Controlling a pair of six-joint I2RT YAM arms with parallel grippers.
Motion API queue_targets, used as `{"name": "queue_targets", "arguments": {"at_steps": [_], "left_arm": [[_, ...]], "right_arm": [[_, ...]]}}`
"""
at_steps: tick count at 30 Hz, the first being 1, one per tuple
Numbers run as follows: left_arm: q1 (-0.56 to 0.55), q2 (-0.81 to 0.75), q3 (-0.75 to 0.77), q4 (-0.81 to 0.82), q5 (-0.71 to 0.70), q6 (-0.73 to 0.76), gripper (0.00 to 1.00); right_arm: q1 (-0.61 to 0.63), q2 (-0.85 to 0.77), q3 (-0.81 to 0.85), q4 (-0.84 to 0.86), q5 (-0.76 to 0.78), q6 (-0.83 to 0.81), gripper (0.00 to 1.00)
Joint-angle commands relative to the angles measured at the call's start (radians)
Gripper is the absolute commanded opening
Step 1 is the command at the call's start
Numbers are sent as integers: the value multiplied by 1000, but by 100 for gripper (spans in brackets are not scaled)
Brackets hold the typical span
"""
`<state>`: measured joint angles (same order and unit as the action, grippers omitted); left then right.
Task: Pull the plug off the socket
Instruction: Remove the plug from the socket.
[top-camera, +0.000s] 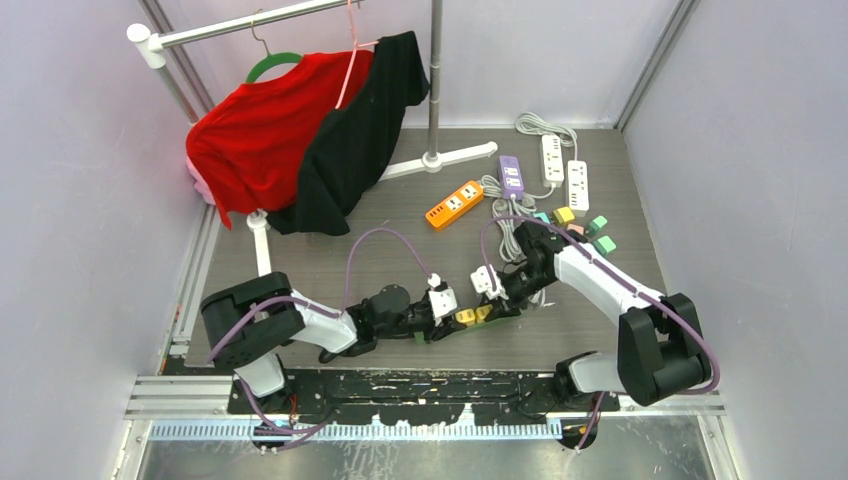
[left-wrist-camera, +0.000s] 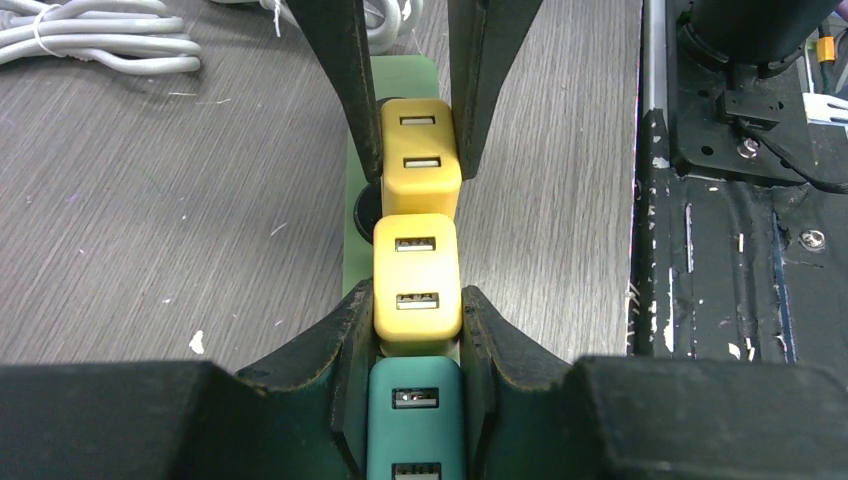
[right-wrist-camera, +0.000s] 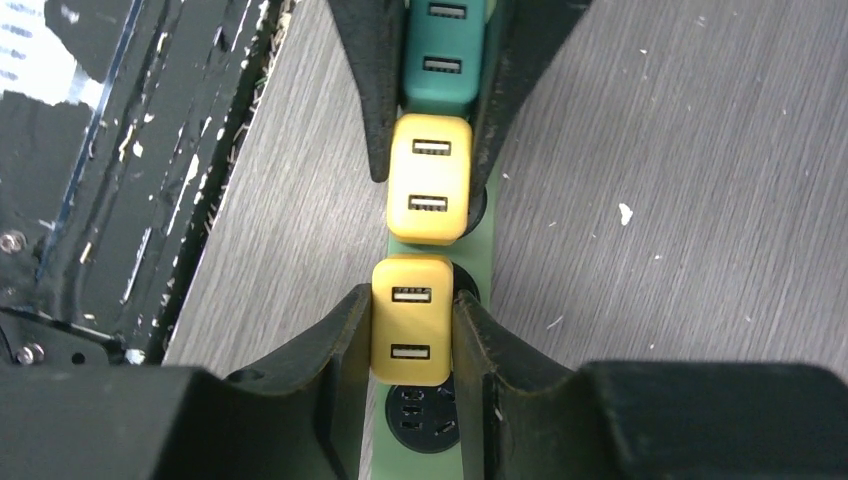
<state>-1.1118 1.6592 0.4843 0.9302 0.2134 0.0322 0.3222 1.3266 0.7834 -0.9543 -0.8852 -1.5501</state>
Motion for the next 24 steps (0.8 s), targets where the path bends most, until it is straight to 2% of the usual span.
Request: {"name": "queue_targets", "arguments": {"at_steps": [1, 5, 9, 11, 13, 16, 21, 24], "left_arm": [[7, 39, -35, -16, -25, 0, 0], [7, 38, -34, -20, -29, -10, 0], [7, 29, -27, -62, -23, -14, 0], [7, 24, -27, -77, -23, -12, 0], [8, 20, -30, -80, -25, -15, 0], [13, 20, -31, -87, -17, -28, 0], [29, 30, -27, -86, -5, -47, 0], [30, 28, -21, -91, -5, -52, 0]], "right_arm": [[46, -5, 20, -170, -57, -204, 1], [69, 14, 28, -120, -131, -113, 1], [50, 1, 41, 126, -108, 262, 1], [23, -2, 50, 164, -75, 328, 1], [-10, -11, 52, 148, -37, 306, 1], [-61, -24, 60, 43, -17, 167, 1], [-57, -6, 35, -179, -129, -170, 1], [-12, -1, 33, -159, -167, -148, 1]]}}
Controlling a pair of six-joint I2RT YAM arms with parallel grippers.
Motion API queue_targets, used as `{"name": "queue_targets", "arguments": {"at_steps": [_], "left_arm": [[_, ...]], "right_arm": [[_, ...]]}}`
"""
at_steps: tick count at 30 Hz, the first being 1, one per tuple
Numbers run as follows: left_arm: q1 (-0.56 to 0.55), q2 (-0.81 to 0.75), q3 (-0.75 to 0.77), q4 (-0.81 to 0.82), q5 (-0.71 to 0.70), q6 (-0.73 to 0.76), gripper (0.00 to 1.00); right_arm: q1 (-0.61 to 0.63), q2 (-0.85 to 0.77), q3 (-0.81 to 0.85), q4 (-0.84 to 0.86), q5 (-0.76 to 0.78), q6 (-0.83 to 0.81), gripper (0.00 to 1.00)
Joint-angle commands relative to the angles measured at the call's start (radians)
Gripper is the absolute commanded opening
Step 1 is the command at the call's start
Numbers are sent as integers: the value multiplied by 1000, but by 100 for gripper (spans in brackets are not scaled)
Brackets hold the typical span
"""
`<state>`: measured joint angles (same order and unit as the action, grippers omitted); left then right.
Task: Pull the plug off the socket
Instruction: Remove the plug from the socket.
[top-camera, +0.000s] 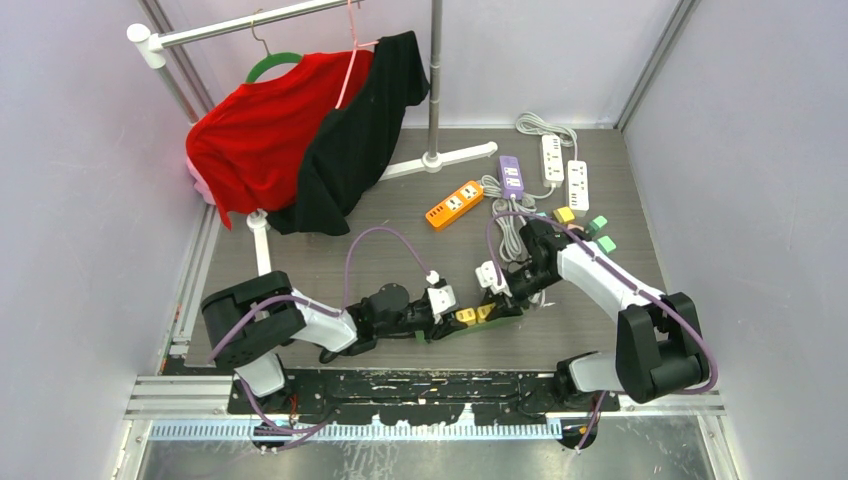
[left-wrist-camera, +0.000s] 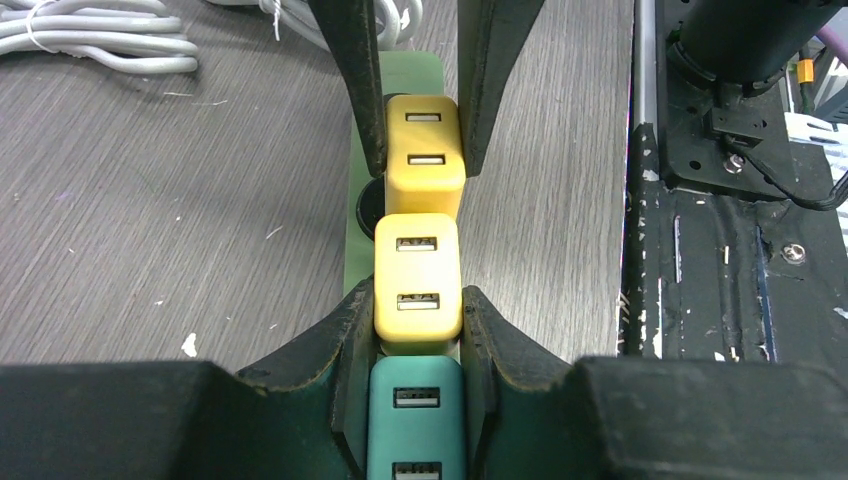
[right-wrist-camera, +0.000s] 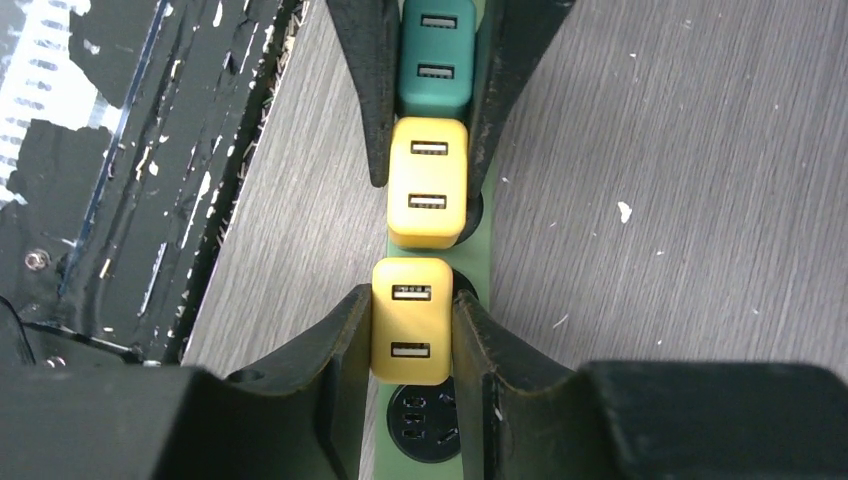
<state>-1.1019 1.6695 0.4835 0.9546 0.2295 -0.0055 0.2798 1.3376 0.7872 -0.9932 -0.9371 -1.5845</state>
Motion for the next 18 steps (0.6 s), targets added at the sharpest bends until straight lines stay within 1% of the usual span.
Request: {"name": "queue_targets", "arguments": {"at_steps": [1, 3, 5, 9, 10, 12, 14, 18], "left_arm": [[20, 18, -17, -118, -22, -16, 0], [20, 19, -11, -128, -21, -16, 0], [20, 22, -4, -138, -19, -16, 0], [20, 31, -2, -143, -17, -16, 0], [20, 33, -3, -144, -16, -17, 0], [21, 34, -7, -142, -16, -22, 0], [22, 31, -10, -138, -15, -26, 0], [26, 27, -21, -128, -14, -31, 0]], "right_arm": [[44, -14, 25, -95, -121, -87, 1], [62, -25, 17, -8, -128, 19, 1], [64, -35, 14, 106, -125, 179, 1], [44, -58, -1, 283, -12, 397, 1], [32, -58, 0, 295, 12, 407, 1], [-2, -58, 20, 268, 46, 406, 1], [-36, -61, 41, 198, 55, 355, 1], [-52, -73, 43, -2, 26, 65, 1]]}}
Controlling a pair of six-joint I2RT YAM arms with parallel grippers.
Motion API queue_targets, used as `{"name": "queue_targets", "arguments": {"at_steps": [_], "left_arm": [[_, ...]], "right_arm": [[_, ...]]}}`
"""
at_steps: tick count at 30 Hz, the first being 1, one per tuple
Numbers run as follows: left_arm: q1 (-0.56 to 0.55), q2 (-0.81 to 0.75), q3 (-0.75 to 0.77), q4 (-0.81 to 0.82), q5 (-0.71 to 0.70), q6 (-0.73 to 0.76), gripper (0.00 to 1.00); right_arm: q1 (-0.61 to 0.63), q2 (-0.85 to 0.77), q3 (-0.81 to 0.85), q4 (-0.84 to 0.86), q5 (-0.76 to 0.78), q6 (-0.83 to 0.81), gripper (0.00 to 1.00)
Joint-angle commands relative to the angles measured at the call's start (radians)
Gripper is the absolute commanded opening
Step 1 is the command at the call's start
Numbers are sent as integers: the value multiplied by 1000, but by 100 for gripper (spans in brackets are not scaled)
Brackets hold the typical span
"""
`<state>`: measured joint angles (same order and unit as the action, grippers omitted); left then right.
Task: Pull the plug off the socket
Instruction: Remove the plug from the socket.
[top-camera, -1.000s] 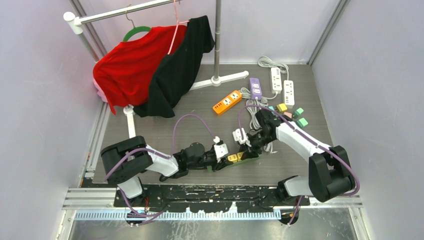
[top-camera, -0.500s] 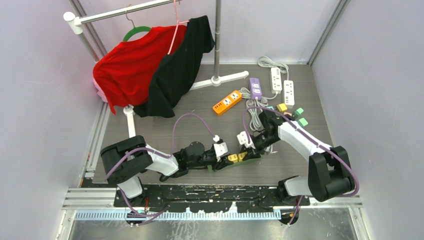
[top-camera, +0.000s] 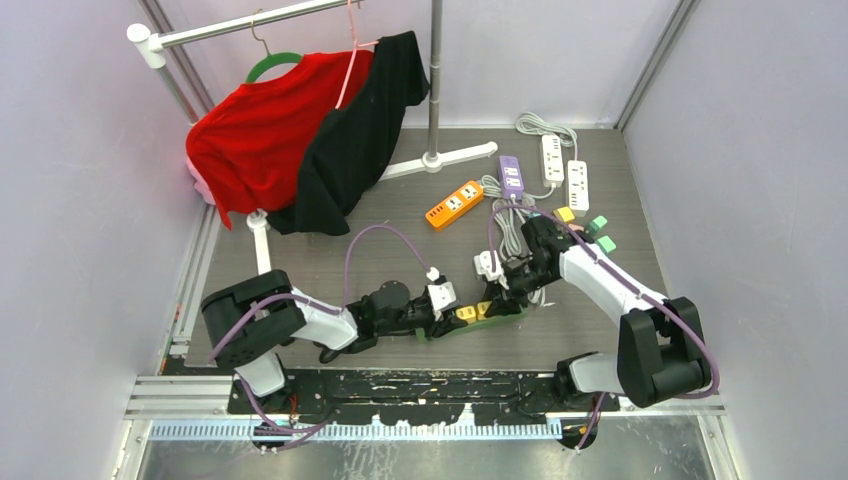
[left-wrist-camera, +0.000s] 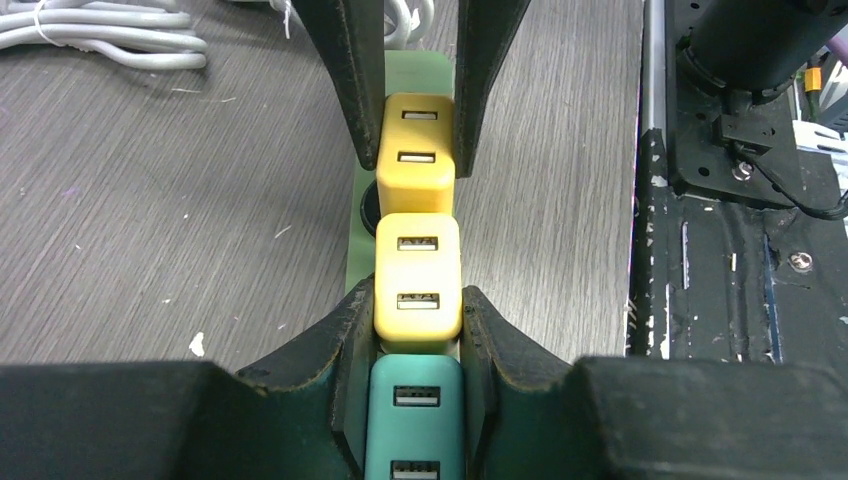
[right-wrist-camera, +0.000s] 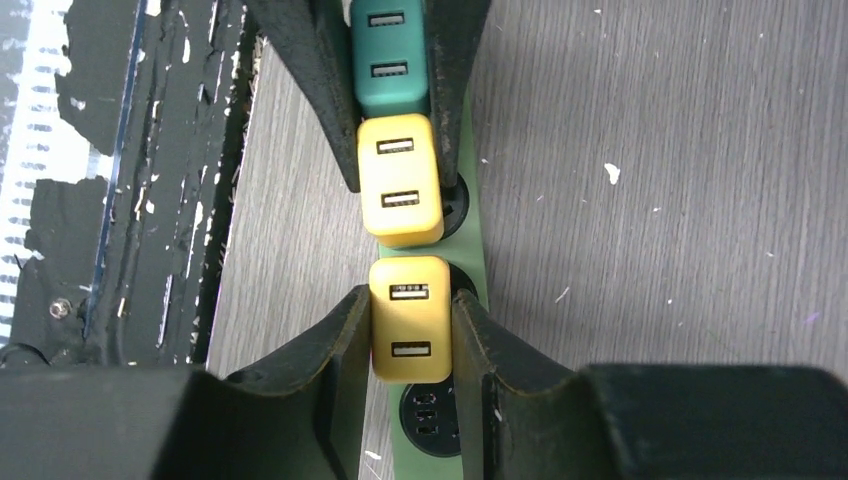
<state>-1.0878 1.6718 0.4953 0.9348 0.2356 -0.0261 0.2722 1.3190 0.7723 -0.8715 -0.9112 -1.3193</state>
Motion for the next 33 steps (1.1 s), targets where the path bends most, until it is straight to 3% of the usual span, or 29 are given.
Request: {"name": "queue_targets", "arguments": {"at_steps": [1, 4, 8, 15, 20, 23, 29, 33], "left_arm": [[13, 25, -34, -110, -21, -11, 0], [15, 22, -34, -110, -22, -12, 0], [16, 29, -27, -111, -22, -19, 0], [16, 57, -23, -99, -19, -38, 0], [15, 69, -32, -75, -16, -53, 0], [15, 72, -45, -55, -18, -59, 0], [16, 58, -57, -60, -24, -58, 0], [16, 58, -54, -64, -27, -58, 0]], "right_arm": [[-44, -52, 55, -176, -18, -273, 1], [-32, -40, 49, -267, -76, -427, 2], [48, -40, 15, -212, -113, -417, 2], [58, -53, 19, 87, -44, 21, 1], [-1, -74, 46, 69, 76, 33, 1], [-38, -86, 61, -14, 92, -43, 1], [-38, -52, 47, -272, -23, -445, 6], [21, -37, 25, -266, -116, -465, 1]]}}
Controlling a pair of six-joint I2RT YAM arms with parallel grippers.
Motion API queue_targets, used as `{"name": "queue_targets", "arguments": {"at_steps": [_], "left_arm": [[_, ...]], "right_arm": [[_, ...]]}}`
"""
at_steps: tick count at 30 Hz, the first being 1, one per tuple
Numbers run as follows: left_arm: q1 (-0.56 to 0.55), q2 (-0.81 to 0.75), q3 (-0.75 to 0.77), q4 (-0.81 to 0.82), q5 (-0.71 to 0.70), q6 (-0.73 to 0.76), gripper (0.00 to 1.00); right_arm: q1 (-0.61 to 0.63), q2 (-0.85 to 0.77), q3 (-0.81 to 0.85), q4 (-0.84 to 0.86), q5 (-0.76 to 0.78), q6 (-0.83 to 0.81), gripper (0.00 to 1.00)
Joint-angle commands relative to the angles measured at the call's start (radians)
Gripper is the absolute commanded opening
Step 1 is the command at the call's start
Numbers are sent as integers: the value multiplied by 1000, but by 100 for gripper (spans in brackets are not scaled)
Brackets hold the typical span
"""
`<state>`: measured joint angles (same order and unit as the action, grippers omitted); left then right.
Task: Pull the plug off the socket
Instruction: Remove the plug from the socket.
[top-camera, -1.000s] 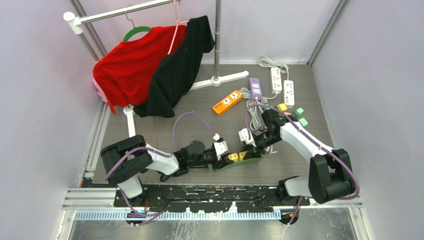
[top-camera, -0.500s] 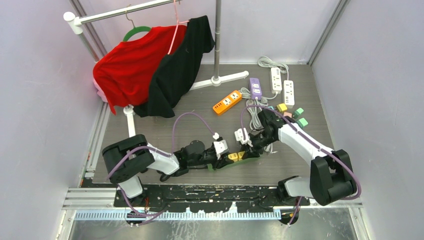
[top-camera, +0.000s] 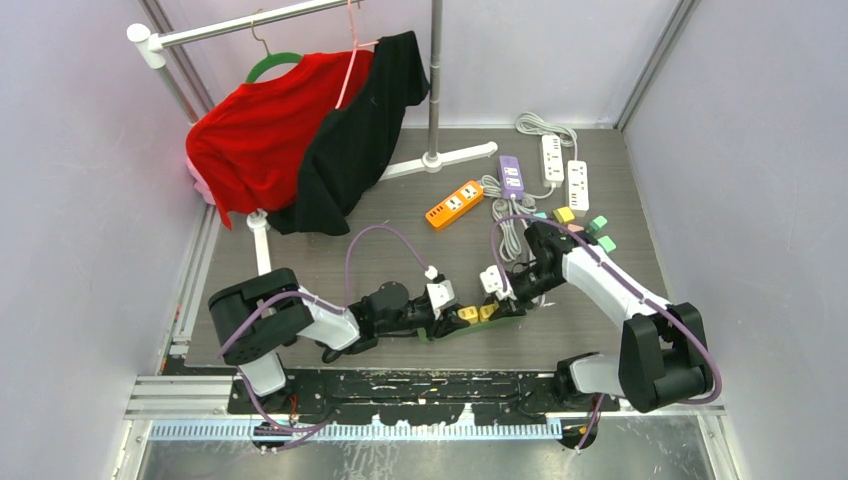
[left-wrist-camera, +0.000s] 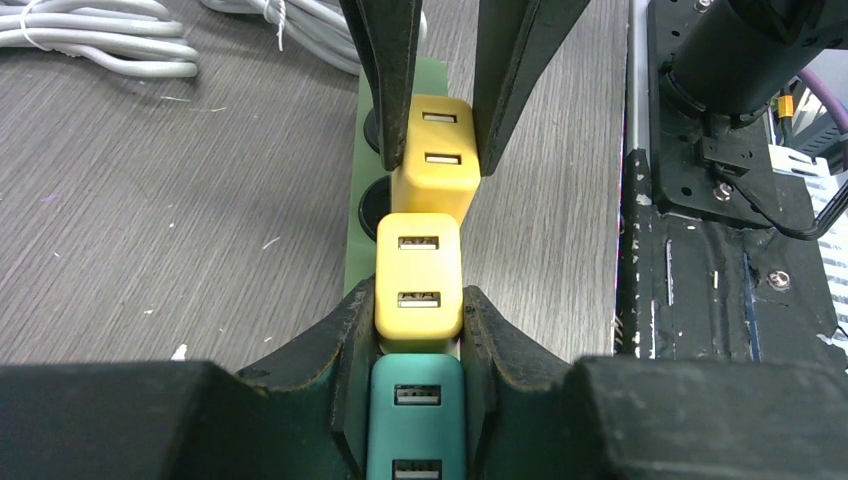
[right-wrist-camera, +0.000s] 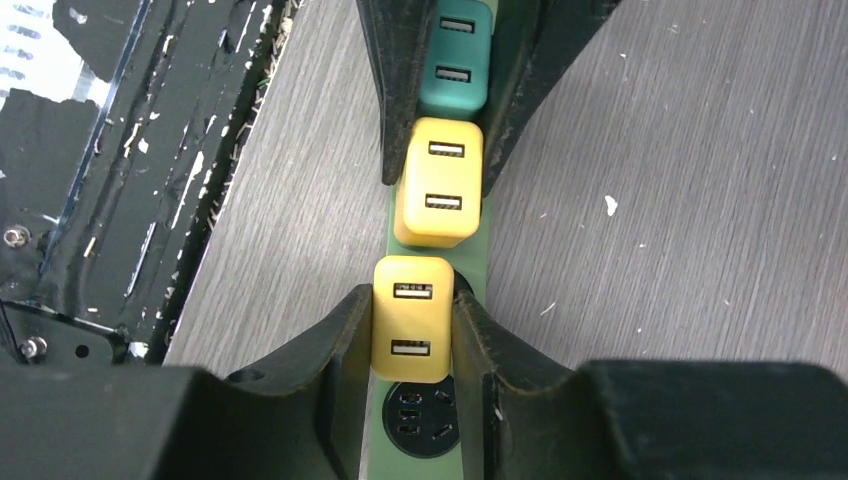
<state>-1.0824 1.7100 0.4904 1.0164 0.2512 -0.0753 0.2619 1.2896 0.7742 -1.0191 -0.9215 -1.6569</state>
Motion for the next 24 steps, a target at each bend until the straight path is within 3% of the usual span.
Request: {"name": "queue_targets", "arguments": {"at_steps": [1, 5, 11, 14, 19, 22, 24], "left_arm": [[11, 23, -48, -147, -43, -10, 0], [12, 36, -43, -141, -40, -16, 0], [12, 36, -51, -139, -48, -15, 0], [14, 31, -61, -134, -50, -11, 0], [21, 30, -58, -134, -39, -5, 0], [22, 28, -49, -142, -35, -1, 0], [24, 28, -40, -156, -35, 2, 0]], "right_arm": [[43, -12, 17, -83, -111, -84, 1], [56, -39, 17, 163, -123, 295, 1], [-28, -49, 64, 213, 41, 432, 1], [-101, -53, 75, 124, 56, 312, 1], [-97, -30, 44, -185, -80, -203, 1], [-16, -24, 32, -174, -158, -188, 1], [42, -32, 27, -81, -187, -53, 1]]}}
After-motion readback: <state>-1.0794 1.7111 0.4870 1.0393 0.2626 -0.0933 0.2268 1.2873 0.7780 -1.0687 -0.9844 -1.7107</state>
